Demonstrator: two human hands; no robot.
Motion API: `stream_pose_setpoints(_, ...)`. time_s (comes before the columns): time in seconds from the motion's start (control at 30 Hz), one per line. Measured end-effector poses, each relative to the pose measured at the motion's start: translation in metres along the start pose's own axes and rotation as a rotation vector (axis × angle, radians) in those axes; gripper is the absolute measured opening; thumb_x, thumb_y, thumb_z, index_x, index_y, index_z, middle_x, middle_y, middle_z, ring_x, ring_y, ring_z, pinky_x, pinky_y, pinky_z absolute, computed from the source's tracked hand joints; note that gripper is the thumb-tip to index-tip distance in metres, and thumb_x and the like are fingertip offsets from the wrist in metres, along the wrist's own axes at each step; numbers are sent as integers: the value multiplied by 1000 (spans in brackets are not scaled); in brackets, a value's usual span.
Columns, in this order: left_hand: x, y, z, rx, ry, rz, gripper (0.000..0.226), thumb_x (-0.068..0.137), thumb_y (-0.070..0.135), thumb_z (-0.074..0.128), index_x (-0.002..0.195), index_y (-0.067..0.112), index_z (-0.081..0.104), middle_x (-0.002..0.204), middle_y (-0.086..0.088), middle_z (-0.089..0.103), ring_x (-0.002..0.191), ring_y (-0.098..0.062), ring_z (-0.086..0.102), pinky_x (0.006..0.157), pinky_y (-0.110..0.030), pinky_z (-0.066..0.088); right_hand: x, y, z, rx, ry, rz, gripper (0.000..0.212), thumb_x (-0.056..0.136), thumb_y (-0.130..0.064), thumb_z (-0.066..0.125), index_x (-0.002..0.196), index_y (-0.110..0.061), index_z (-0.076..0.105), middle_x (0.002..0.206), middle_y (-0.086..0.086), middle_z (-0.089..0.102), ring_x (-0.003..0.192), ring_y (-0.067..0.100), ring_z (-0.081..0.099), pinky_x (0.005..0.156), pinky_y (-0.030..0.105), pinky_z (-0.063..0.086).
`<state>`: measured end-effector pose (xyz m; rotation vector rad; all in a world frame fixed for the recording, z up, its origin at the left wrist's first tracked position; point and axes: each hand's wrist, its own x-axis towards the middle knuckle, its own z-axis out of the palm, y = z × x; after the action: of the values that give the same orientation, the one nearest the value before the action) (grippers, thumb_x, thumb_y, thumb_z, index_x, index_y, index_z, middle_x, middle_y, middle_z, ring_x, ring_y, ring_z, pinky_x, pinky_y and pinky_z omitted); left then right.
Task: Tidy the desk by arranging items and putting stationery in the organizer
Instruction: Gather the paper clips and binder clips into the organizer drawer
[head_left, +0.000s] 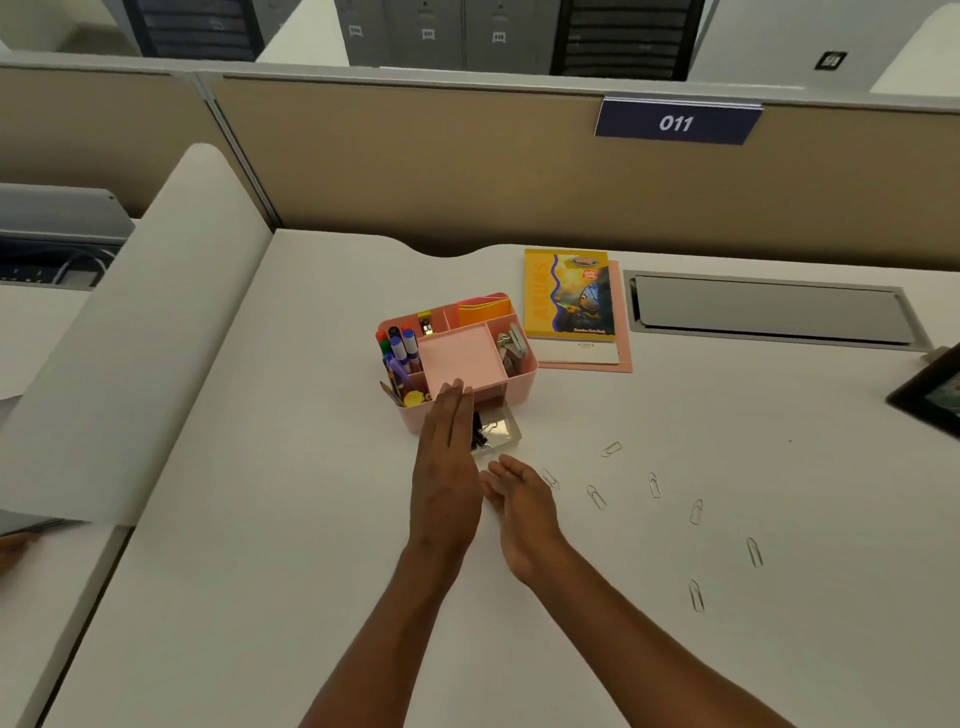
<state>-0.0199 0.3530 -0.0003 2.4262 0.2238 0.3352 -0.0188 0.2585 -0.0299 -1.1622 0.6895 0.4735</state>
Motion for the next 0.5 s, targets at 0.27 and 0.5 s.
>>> stream_pose_setpoints(0.27, 16, 2, -8, 109, -173, -153, 61, 103, 13, 39, 158, 21, 15, 166, 4, 10, 153, -14, 7, 120, -30, 9, 11, 0, 21, 39, -73, -12, 35, 104, -16, 49, 138, -11, 55, 136, 2, 61, 121, 18, 61, 108, 33, 44)
stream_pose_setpoints(0.5, 14, 13, -11, -80, -168, -210, 55, 102, 14, 46, 154, 11, 28, 163, -4, 21, 150, -14, 18, 110, -7, 0, 37, -2, 39, 46, -103, 25, 36, 104, -29, 48, 137, -19, 58, 136, 0, 62, 125, 22, 60, 109, 43, 46)
